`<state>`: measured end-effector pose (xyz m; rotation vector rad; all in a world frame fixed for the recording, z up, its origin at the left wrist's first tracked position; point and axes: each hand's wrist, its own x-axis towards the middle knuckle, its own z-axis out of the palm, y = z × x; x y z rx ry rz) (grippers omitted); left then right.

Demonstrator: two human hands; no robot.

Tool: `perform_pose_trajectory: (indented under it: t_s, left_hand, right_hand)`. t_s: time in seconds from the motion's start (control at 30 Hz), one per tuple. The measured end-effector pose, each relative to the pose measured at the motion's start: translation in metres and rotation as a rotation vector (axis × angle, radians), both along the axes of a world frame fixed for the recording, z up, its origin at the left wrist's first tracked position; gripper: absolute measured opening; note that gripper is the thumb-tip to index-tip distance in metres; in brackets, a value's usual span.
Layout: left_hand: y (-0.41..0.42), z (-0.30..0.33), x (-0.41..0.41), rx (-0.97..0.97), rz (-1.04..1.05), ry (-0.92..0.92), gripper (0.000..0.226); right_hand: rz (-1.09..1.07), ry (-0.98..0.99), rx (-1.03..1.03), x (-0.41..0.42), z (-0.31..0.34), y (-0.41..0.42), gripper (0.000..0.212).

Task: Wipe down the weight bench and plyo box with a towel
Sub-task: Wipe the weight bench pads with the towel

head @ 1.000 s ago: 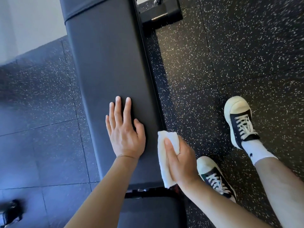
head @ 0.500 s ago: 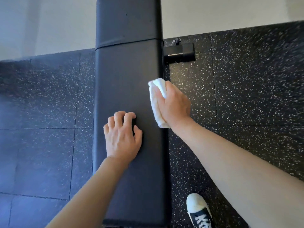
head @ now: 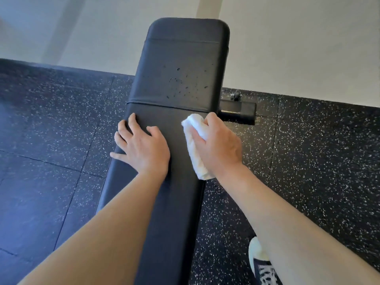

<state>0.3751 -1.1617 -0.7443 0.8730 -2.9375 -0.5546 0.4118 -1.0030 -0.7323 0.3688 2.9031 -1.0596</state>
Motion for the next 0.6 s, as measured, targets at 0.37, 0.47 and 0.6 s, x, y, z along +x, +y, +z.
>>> perform_pose_trajectory:
  t_s: [0.37,0.47,0.6]
  left_hand:
    - [0.006,-0.006,-0.005,-0.067,0.06,-0.029,0.055]
    - [0.008,-0.004,-0.006,-0.069,0.08,-0.021,0.059]
    - [0.007,-0.005,-0.009,-0.09,0.069,0.01,0.061]
  right_hand:
    - [0.342,0.269,-0.011,-0.108,0.02,0.055,0.028]
    - [0.481,0.302,0.076,-0.12,0.003,0.043,0.031]
    - [0.525,0.426,0.18,-0.133,-0.018,0.014,0.023]
